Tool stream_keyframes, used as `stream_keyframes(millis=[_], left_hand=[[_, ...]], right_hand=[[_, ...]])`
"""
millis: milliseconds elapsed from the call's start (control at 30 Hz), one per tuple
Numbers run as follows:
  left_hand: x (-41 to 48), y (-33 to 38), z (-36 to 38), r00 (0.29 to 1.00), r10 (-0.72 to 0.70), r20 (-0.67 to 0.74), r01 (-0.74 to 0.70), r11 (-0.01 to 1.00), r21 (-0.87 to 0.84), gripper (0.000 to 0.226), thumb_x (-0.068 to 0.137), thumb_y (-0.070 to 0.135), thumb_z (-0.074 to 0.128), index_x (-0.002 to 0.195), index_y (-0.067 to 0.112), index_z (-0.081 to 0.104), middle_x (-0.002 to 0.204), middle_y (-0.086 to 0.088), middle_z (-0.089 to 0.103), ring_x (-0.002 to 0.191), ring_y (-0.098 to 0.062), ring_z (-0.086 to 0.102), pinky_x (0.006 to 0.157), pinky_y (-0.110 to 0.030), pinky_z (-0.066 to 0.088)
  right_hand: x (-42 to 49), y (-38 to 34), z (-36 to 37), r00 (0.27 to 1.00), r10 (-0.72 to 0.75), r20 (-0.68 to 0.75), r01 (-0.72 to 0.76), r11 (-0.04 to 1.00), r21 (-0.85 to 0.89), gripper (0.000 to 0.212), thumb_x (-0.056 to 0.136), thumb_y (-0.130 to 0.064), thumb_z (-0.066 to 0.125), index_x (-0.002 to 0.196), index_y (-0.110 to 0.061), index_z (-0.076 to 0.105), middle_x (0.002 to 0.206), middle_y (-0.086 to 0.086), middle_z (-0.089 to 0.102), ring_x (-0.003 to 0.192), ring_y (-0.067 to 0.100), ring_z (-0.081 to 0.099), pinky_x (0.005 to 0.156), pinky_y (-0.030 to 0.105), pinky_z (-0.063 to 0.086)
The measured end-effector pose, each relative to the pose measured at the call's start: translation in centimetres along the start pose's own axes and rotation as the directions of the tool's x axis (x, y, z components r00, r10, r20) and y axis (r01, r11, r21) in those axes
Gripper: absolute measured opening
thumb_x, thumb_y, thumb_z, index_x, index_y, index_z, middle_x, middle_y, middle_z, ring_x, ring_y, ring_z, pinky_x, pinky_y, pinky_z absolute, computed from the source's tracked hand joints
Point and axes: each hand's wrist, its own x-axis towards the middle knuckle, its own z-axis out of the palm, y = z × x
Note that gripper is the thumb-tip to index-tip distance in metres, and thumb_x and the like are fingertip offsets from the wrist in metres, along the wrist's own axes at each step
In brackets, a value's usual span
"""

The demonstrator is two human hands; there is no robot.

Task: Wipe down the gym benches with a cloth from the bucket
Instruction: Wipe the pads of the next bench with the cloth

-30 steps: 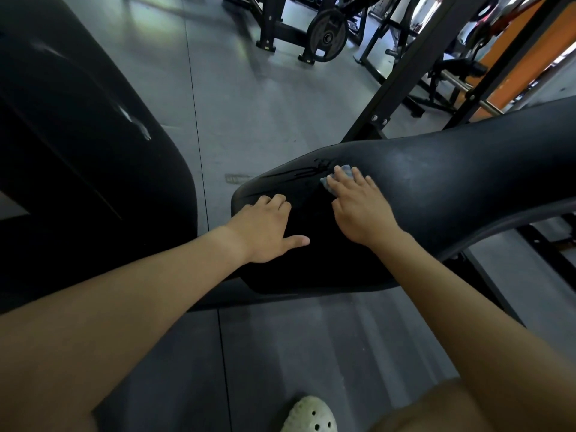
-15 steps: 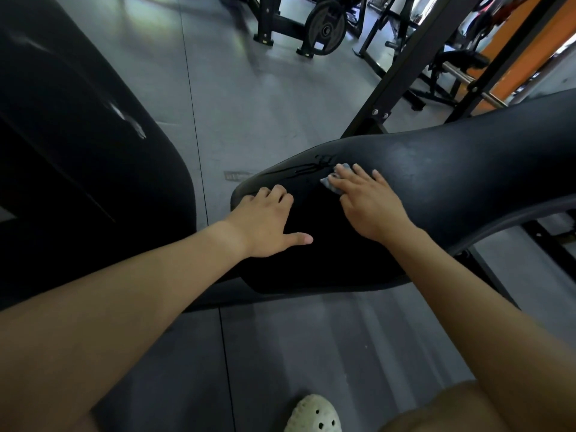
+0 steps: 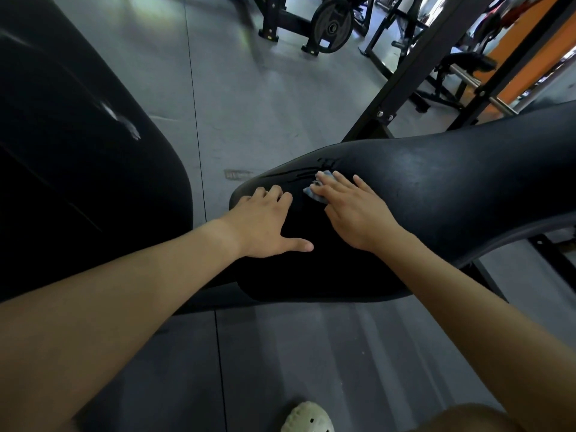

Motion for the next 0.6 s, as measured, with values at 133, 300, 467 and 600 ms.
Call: stream_keyframes(millis=[133,300,467,600], left_hand=[[0.1,-0.1,-0.2,1.000,0.001,0.009,-0.001,1.000,-0.010,0.108,0.076,0.094,0.046,0.146,0.012,0.037,0.147,-0.007,0.038,0.132,-0.030,0.040,0.109,-0.052,0.044],[0.1,-0.3,-0.1,1.000,0.007,0.000,-0.007,1.000,-0.030,0.107,0.076,0.094,0.046,0.144,0.012,0.037,0.144,-0.007,0.038,0.131,-0.029,0.040,0.106,-0.050,0.046],[0.0,-0.2,-0.1,1.000,0.018,-0.022,-0.019,0.998,-0.054,0.102,0.078,0.091,0.049,0.141,0.011,0.039,0.139,-0.005,0.041,0.127,-0.027,0.042,0.107,-0.044,0.045],[0.0,-0.3,0.0,0.999,0.029,-0.036,-0.030,0.998,-0.047,0.101,0.078,0.090,0.049,0.140,0.011,0.040,0.140,-0.007,0.042,0.127,-0.027,0.043,0.108,-0.041,0.044]], right_hand=[[3.7,2.0,-0.7,0.998,0.064,0.022,-0.063,0.997,-0.044,0.057,0.102,-0.024,0.033,0.158,-0.028,0.027,0.169,-0.004,0.014,0.156,0.019,0.009,0.126,0.049,0.008],[8.4,3.4,-1.0,0.987,0.160,-0.016,-0.160,0.987,-0.006,0.052,0.102,-0.019,0.033,0.154,-0.020,0.036,0.167,0.002,0.021,0.155,0.027,0.015,0.125,0.048,0.011],[8.8,2.3,-0.5,0.985,0.172,-0.020,-0.171,0.984,0.039,0.054,0.099,-0.011,0.035,0.154,-0.013,0.036,0.167,0.008,0.019,0.154,0.033,0.013,0.125,0.046,0.011],[5.5,0.2,0.0,0.998,0.058,-0.005,-0.058,0.996,0.074,0.059,0.098,-0.011,0.036,0.157,-0.018,0.032,0.168,0.004,0.017,0.156,0.028,0.007,0.126,0.042,0.007]])
